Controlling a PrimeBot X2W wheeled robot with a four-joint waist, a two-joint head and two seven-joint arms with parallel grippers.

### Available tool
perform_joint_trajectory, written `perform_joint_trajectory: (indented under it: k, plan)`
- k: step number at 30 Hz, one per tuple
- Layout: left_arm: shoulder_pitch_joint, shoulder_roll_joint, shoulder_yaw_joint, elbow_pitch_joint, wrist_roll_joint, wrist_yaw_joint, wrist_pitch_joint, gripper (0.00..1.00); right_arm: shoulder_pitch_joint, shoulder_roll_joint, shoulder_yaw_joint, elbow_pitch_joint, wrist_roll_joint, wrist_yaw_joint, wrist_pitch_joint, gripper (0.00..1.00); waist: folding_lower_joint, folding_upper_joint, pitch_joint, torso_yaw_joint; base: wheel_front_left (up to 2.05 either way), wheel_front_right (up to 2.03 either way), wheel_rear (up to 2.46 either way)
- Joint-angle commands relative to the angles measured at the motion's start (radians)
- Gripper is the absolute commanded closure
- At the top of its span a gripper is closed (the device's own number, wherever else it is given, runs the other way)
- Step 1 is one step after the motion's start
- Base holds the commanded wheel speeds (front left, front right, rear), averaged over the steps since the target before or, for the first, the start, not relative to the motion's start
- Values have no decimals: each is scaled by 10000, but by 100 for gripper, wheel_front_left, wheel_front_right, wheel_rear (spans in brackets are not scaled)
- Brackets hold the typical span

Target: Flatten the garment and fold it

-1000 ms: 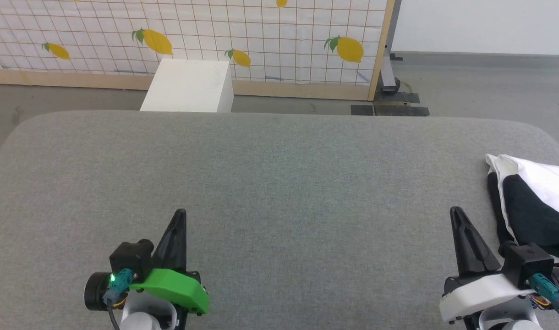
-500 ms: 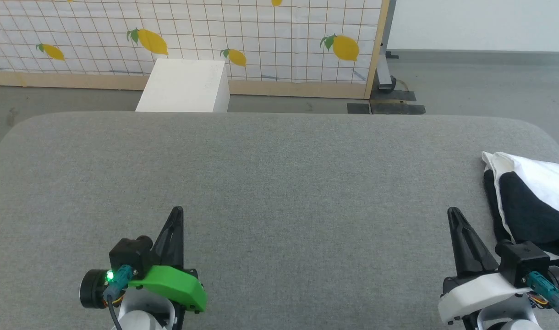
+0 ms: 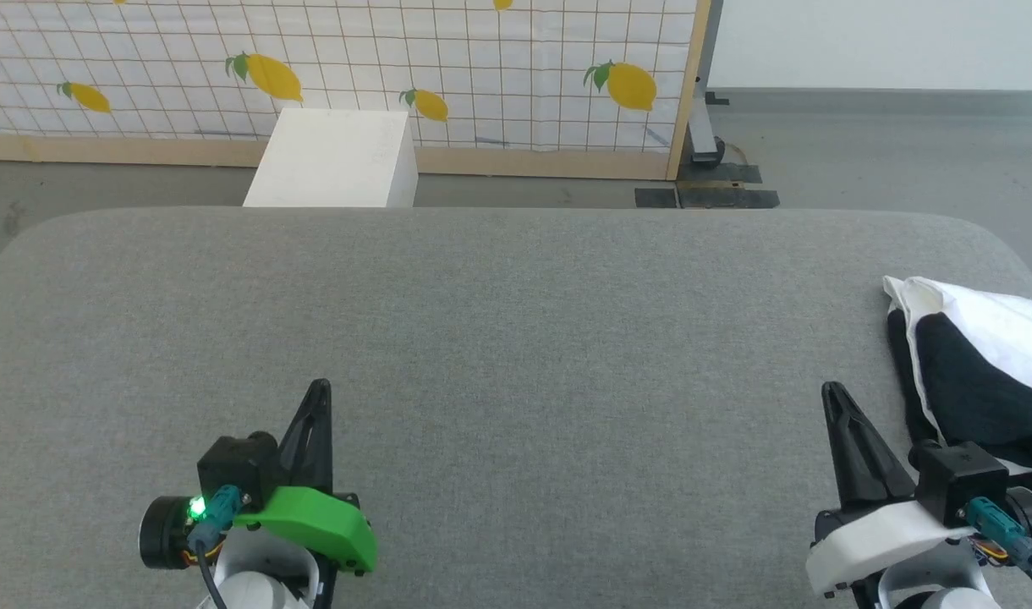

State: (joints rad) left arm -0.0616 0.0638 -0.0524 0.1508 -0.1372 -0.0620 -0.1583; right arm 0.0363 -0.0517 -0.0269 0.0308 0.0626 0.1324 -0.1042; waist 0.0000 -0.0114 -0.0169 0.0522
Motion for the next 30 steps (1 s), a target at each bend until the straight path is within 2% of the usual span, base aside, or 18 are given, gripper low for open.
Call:
perform_joint_trajectory:
  k: [1, 30]
  plan:
    - [198, -45, 34, -88, 170, 58, 79, 100, -131, 6, 26, -57, -66, -7, 61, 100, 0, 47, 4, -10, 0, 0, 0]
    - [361, -80, 225, -642, 639, 277, 665, 100, -222, 9, 121, -155, -284, -11, 443, 100, 0, 73, 68, -210, 0, 0, 0]
